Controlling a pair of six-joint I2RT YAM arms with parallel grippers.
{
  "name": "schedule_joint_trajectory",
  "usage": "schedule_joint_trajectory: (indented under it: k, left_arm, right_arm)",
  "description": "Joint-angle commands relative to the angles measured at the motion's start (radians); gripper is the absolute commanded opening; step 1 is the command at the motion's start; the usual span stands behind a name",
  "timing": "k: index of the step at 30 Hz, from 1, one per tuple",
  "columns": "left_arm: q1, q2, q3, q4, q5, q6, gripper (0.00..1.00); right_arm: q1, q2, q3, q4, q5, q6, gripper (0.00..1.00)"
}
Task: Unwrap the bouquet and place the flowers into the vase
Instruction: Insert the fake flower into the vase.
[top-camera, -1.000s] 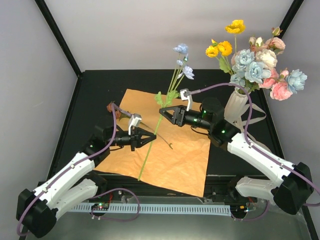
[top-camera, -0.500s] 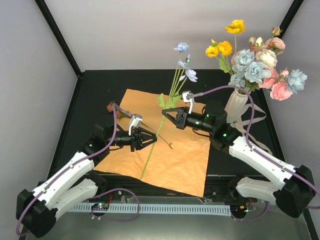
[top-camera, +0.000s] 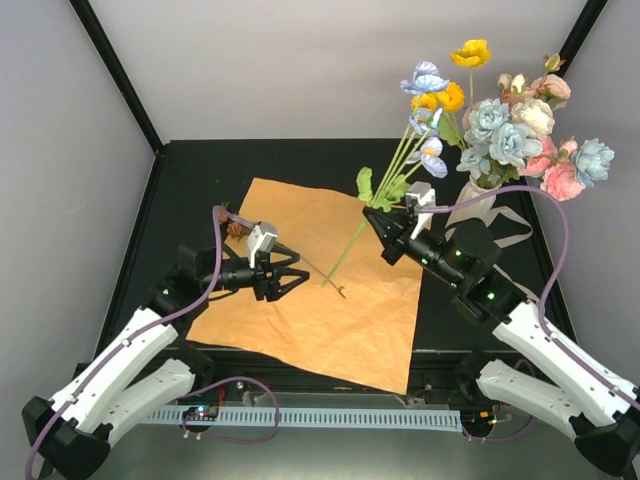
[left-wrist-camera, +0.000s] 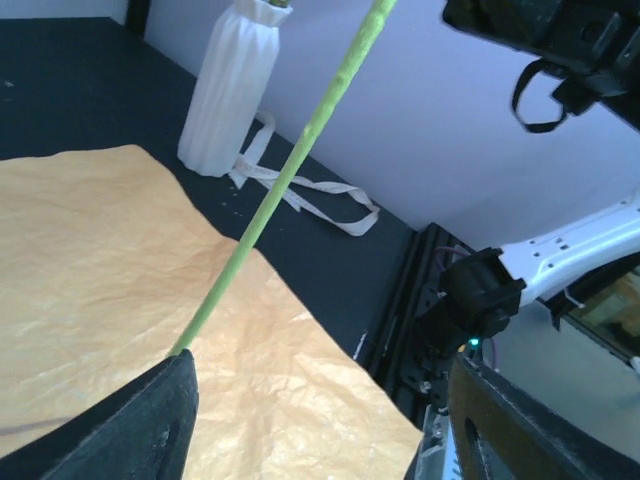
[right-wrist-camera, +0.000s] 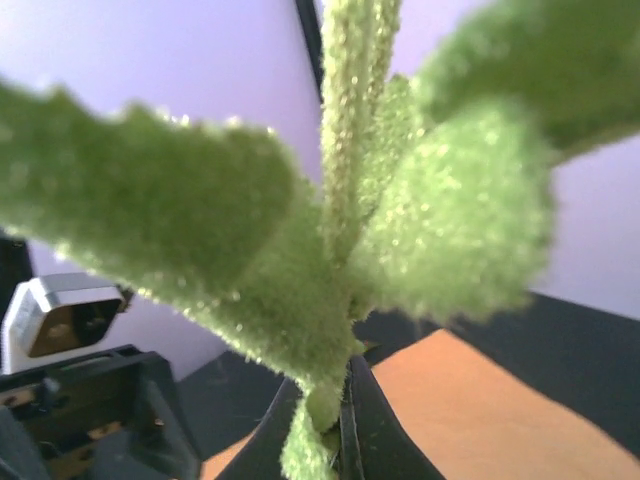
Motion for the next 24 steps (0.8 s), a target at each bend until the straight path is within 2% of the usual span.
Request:
schedule_joint_trajectory:
  k: [1,3,4,9,18,20,24]
  left_arm:
    - [-0.007,-0.041,0.044,-0.069,-0.105,0.061,0.77]
    - [-0.006,-0.055,0.043,-0.081,-0.135,0.077,0.97]
    - [-0.005,-0.060,0.044,-0.088,-0.149,0.085,0.98]
    - [-0.005,-0.062,0.063,-0.141,-0.207,0.128,0.99]
    - [-0.005,-0.091,0.040,-0.178,-0.303,0.194,0.99]
    - [-0.005,-0.092,0.042,-0.186,-0.303,0.200,0.99]
    - [-0.006,-0.093,0.040,-0.192,-0.302,0.210,0.99]
  right_arm:
    - [0.003,-0.060,0.037,-0.096,0.201,-0.216,0.01]
    - [0.004,-0.071,0.058,-0.143,0.269,-0.269,0.01]
    - [0.003,-0.076,0.070,-0.165,0.304,-0.290,0.01]
    - [0.003,-0.107,0.118,-0.250,0.540,-0.370,0.01]
    - [0.001,-0.106,0.156,-0.284,0.955,-0.521,0.01]
    - [-0.004,-0.106,0.163,-0.277,1.025,-0.550,0.01]
    - [-0.032,-0.117,0.171,-0.249,1.063,-0.567,0.01]
